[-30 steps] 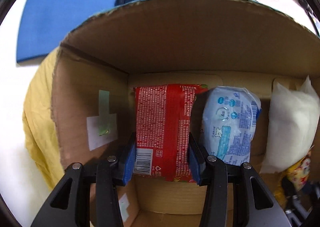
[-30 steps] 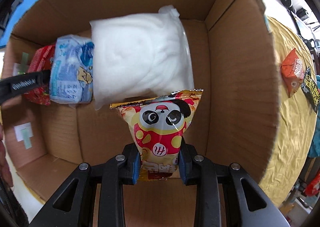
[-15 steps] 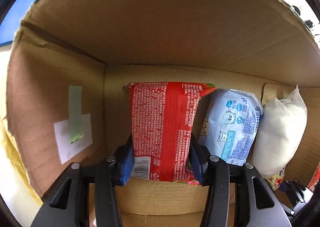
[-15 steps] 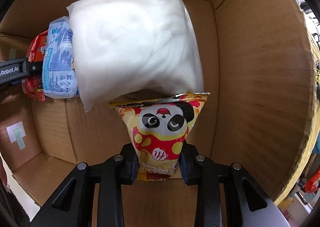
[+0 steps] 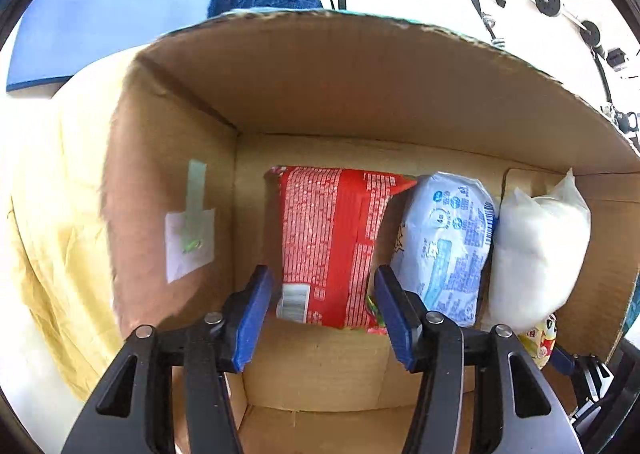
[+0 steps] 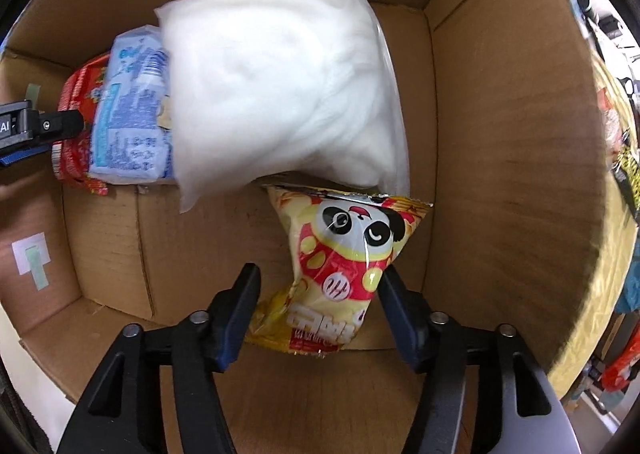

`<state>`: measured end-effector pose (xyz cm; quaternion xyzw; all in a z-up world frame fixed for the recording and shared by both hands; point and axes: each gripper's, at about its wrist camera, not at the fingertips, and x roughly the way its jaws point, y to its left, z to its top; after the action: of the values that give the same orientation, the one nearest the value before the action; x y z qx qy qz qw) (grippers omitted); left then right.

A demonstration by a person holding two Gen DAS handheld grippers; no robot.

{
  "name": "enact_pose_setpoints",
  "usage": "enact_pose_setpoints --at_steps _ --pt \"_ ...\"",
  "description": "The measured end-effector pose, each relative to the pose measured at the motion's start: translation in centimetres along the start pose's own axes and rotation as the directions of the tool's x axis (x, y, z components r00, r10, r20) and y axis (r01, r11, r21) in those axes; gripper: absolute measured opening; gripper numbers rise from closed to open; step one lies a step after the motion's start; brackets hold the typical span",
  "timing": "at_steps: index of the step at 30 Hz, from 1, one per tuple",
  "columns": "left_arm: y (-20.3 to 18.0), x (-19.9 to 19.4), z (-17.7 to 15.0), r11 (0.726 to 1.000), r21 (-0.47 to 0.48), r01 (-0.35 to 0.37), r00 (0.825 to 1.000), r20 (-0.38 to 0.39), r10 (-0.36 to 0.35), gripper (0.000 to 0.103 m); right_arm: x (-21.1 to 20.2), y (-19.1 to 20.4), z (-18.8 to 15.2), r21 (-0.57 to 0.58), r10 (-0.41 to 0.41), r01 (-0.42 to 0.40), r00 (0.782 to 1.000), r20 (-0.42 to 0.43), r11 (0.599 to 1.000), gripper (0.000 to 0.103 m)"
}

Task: Organize soft objects
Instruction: 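Open both tools to drop the snacks in the box, then lift out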

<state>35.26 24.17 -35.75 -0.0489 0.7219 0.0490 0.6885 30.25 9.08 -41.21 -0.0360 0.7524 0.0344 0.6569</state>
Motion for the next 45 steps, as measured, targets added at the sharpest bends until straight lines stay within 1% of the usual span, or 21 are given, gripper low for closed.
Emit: enact_pose_setpoints --at_steps 3,5,6,9,11,12,13,15,16,18,21,23,26,32,34,39,45 --pt "0.6 -0.8 -1.3 1.000 -0.011 0.010 1.000 0.010 -0.010 0.054 -1.0 0.3 -0.2 -0.009 -0.009 0.009 1.000 0.021 1.000 0.071" --pt "0.8 -1.1 -2.1 1.000 -0.016 0.015 1.000 0.022 -0.015 0.055 -1.7 0.4 -0.4 -0.009 0.000 0.001 0.999 0.034 1.000 0.075" --pt "-0.5 -1.3 -3.5 1.000 -0.017 0.011 1.000 0.029 -0.011 0.055 -2.1 0.4 -0.5 -0.008 0.001 -0.001 0.999 0.041 1.000 0.078" --pt "-0.6 -2.1 -5.0 1.000 -0.019 0.022 0.999 0.051 -0.021 0.059 -3.1 0.6 -1.0 -0.015 0.004 -0.003 0.998 0.068 1.000 0.085" --pt "-1.1 -2.7 -5.4 0.999 -0.019 0.026 0.997 0.070 -0.025 0.074 -3.7 0.6 -1.3 -0.022 0.003 -0.002 0.996 0.085 1.000 0.089" --pt "-1.2 -3.3 -5.8 1.000 -0.016 0.023 0.996 0.085 -0.022 0.078 -4.0 0.5 -1.5 -0.024 0.009 -0.006 0.996 0.093 1.000 0.092" --pt "-1.2 -3.6 -5.7 1.000 -0.015 0.016 0.995 0.100 -0.014 0.085 -4.4 0.5 -1.6 -0.026 0.012 -0.010 0.995 0.098 1.000 0.093" --pt "-0.7 -4.5 -6.6 1.000 -0.013 0.010 0.990 0.137 -0.008 0.092 -4.9 0.5 -2.0 -0.034 0.013 -0.009 0.994 0.110 0.999 0.097" --pt "-0.6 -4.8 -7.0 1.000 -0.013 0.007 0.989 0.150 -0.005 0.097 -5.5 1.4 -1.8 -0.036 0.015 -0.010 0.993 0.114 0.999 0.098" --pt "-0.3 -5.7 -8.0 1.000 -0.011 0.006 0.985 0.171 -0.003 0.098 -6.1 1.5 -2.4 -0.045 0.026 -0.020 0.992 0.124 0.999 0.103" --pt "-0.5 -7.1 -9.7 1.000 -0.015 0.011 0.979 0.204 -0.008 0.098 -7.4 1.3 -3.3 -0.048 0.033 -0.027 0.989 0.142 0.998 0.103" --pt "-0.8 -7.7 -9.5 1.000 -0.020 0.014 0.973 0.229 -0.009 0.098 -8.6 0.7 -3.4 -0.047 0.043 -0.035 0.986 0.162 0.998 0.103" --pt "-1.1 -9.0 -10.7 1.000 -0.020 0.020 0.966 0.258 -0.014 0.098 -10.5 -0.5 -4.7 -0.045 0.060 -0.052 0.979 0.194 0.998 0.103" --pt "-2.4 -12.6 -13.7 1.000 -0.006 0.026 0.939 0.343 -0.022 0.098 -14.7 -1.5 -8.4 -0.064 0.075 -0.060 0.960 0.270 0.996 0.103" --pt "-2.9 -13.8 -14.9 0.999 0.000 0.032 0.934 0.356 -0.030 0.098 -16.0 -1.7 -9.7 -0.080 0.088 -0.067 0.951 0.297 0.995 0.103" --pt "-4.0 -16.0 -17.5 1.000 0.023 0.018 0.924 0.382 -0.025 0.098 -18.3 -2.1 -12.5 -0.107 0.102 -0.070 0.935 0.339 0.992 0.103" --pt "-5.2 -18.5 -19.3 0.999 0.015 0.034 0.906 0.423 -0.037 0.098 -20.2 -3.3 -14.6 -0.119 0.159 -0.124 0.918 0.363 0.985 0.103"
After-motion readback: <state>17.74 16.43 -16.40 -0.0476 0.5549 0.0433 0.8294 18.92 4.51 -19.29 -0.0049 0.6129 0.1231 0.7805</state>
